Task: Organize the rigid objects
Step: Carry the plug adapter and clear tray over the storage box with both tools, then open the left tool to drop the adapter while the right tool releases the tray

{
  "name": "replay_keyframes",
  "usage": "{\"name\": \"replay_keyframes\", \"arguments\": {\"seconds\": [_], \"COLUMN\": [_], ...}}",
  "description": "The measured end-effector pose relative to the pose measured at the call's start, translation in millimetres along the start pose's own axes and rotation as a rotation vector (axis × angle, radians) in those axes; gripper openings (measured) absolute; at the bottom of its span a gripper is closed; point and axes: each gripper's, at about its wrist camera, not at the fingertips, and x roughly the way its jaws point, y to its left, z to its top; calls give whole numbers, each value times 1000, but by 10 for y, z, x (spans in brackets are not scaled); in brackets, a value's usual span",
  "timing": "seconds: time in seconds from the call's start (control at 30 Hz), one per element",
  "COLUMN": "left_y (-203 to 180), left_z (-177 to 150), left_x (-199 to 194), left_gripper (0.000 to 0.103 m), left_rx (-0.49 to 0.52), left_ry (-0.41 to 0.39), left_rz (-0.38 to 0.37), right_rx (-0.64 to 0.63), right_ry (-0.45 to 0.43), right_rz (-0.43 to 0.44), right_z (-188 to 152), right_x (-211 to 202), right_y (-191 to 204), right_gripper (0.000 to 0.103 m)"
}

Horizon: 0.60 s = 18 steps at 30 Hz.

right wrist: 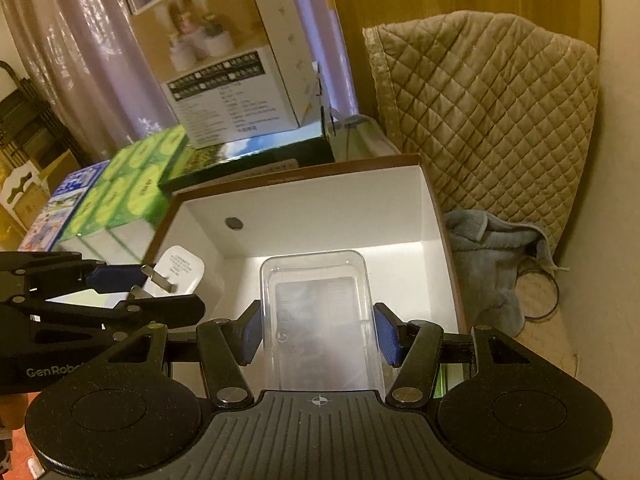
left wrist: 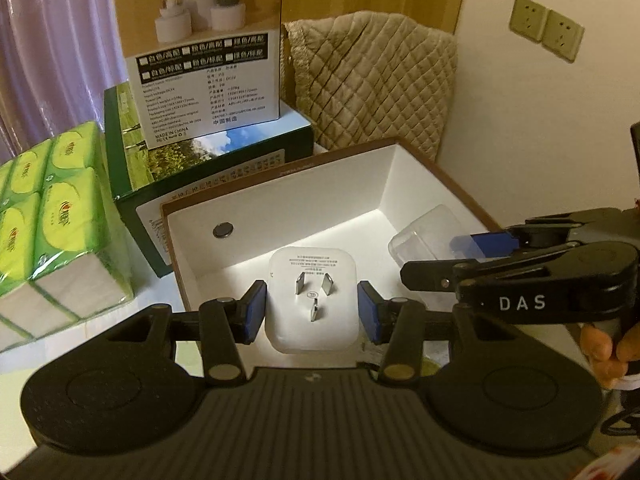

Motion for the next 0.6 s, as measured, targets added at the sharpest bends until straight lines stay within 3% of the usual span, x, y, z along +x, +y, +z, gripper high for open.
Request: {"name": "replay_keyframes", "arguments": {"seconds": [0.6], "left_y": [204], "left_z": [138], "left_x": [619], "left_gripper": [44], "left_rx": [5], "left_ry": [58], "left_rz": [59], "right_rx": [-95], "right_ry": [29], "right_rz": [-55], "right_z": [295], "right_x": [489], "right_y": [17], "right_gripper": [54]}}
